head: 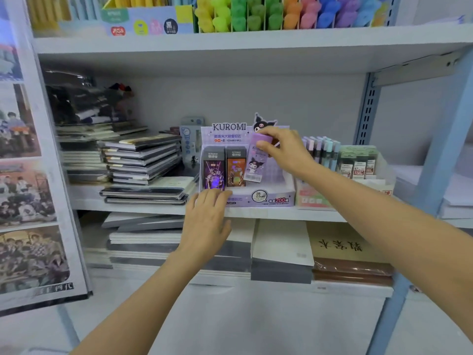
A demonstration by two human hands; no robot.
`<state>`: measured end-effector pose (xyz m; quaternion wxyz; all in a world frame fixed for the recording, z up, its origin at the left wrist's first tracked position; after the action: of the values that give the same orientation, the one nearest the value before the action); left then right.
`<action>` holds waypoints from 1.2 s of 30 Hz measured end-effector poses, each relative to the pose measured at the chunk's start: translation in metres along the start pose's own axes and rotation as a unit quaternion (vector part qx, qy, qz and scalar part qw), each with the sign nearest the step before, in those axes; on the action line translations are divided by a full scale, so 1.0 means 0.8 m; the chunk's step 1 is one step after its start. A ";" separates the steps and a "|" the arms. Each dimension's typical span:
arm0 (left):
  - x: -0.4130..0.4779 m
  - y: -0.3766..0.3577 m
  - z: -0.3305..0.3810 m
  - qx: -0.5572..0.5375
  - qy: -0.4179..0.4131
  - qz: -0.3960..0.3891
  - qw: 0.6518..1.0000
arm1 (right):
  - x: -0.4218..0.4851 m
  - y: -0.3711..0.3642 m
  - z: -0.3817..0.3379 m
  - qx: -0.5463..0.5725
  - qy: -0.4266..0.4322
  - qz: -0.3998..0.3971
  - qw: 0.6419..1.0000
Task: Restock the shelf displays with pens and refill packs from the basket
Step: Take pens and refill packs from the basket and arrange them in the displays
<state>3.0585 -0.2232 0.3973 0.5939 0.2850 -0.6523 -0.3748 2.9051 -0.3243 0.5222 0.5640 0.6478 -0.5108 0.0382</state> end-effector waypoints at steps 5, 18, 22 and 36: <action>0.000 0.002 -0.004 0.014 0.020 0.030 0.999 | 0.005 0.012 0.016 -0.048 -0.014 -0.021 0.999; -0.001 -0.003 0.023 0.021 -0.052 -0.008 0.998 | 0.008 -0.010 0.009 -0.093 -0.029 -0.096 0.991; -0.001 -0.003 0.024 0.026 -0.049 -0.013 0.998 | 0.012 -0.020 0.002 -0.097 -0.033 -0.079 0.992; 0.000 -0.009 0.024 0.041 -0.049 -0.034 0.997 | 0.007 -0.034 0.009 -0.128 -0.063 0.005 0.990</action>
<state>3.0387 -0.2245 0.3914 0.5360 0.3126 -0.6855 -0.3809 2.9230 -0.3375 0.5039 0.6088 0.5688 -0.5490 -0.0658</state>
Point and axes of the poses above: each hand's wrist, its own x-axis towards the middle knuckle, its own y-axis out of the back of the hand, z = x × y, the point moved 6 cm from there along x, towards the middle knuckle, and after that the axes turned 8 degrees about -z, right-handed, at the moved point
